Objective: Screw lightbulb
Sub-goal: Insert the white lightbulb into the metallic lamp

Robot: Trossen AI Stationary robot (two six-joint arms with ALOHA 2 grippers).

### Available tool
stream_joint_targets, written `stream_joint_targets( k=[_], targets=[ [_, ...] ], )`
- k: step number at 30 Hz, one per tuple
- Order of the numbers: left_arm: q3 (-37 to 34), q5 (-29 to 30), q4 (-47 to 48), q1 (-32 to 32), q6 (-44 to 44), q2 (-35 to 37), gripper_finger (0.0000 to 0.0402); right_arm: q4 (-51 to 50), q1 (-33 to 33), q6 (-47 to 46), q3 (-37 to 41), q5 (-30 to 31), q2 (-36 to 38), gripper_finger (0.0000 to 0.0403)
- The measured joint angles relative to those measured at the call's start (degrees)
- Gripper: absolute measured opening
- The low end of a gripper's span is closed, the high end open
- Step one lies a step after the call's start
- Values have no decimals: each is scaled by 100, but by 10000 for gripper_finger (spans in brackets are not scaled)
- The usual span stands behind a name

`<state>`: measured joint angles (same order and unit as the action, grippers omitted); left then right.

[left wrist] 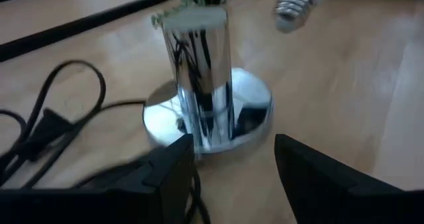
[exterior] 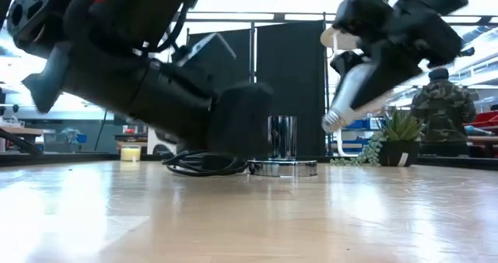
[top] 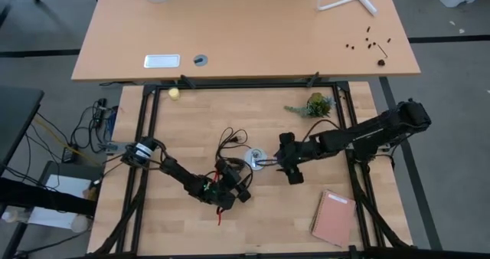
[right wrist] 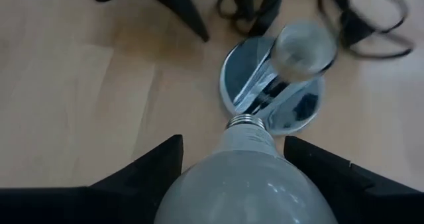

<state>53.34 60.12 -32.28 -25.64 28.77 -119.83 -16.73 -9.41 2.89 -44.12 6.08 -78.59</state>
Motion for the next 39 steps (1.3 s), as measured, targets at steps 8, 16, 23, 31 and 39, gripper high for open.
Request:
stream_joint_targets(
  k=[8, 16, 23, 31, 39],
  targets=[
    [2, -333, -98, 236, -576, 190, 214, -436, 535, 218, -730, -564, -2, 266],
    [4, -918, -135, 729, -778, 190, 214, -1176, 698, 456, -1448, -768, -286, 266],
    [4, -846, -421, 774, -1198, 203, 214, -1673, 800, 759, -2088, -964, -873, 266],
    [4, -628, -598, 780, -1330, 206, 231, -2025, 957, 1060, -2643, -1192, -1520, 268],
    [-2, -893, -554, 1035, -1383, 125, 286, -2437, 1120, 1123, -3026, -1355, -1739, 268]
  ],
)
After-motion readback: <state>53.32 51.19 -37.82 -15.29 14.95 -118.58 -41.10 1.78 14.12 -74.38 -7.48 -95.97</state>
